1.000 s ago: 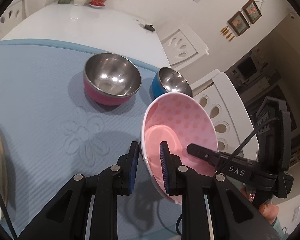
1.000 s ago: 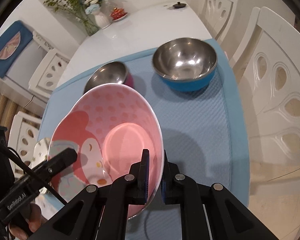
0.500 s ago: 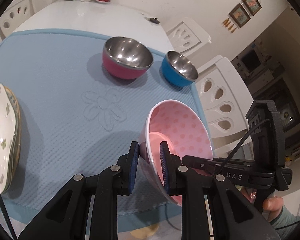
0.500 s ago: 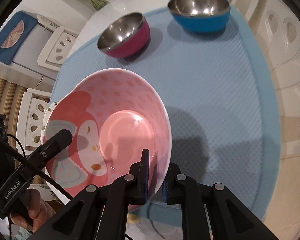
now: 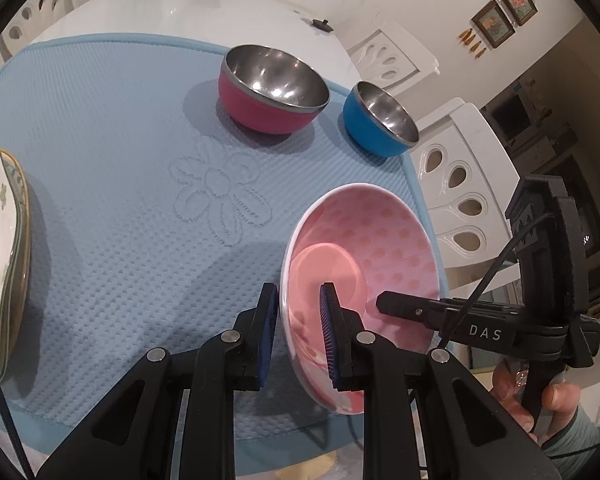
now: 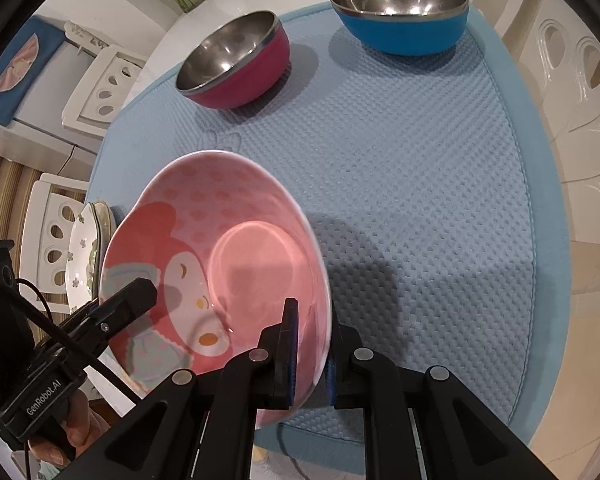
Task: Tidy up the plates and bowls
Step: 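Carry the pink bowl across the mat and lower it down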
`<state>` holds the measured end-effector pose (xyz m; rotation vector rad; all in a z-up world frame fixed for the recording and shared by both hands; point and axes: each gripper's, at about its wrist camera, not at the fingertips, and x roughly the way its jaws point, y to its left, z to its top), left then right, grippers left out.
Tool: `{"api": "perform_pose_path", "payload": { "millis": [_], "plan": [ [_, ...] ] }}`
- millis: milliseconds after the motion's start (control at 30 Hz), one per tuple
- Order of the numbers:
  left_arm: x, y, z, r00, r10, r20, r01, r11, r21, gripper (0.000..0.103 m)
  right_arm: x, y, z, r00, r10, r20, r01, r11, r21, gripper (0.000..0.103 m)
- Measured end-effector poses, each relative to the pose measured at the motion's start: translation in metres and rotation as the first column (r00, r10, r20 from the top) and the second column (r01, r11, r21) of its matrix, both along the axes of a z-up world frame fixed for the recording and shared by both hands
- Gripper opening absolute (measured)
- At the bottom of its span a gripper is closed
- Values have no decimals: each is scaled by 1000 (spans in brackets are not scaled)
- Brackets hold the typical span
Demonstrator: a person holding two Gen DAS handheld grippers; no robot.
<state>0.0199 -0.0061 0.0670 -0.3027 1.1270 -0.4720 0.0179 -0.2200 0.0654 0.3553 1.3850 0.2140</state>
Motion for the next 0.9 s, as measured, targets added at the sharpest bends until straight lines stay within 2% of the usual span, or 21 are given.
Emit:
{"api": "perform_pose_path", "payload": {
  "millis": [400,667,900],
  "plan": [
    [4,8,-6,1000,9,-22,-8,1000,4,18,0,-6,-1,1000,-1,-27,2,999,43,11],
    [4,12,-5,1000,-2,-18,2,1000,12,18,1,-10,7,1000,8,-13,-7,998,55,11],
    [2,22,8,1000,-11,12,11,1000,6,18,1,-17,18,1000,-5,-5,6,997,80,11]
  ]
}}
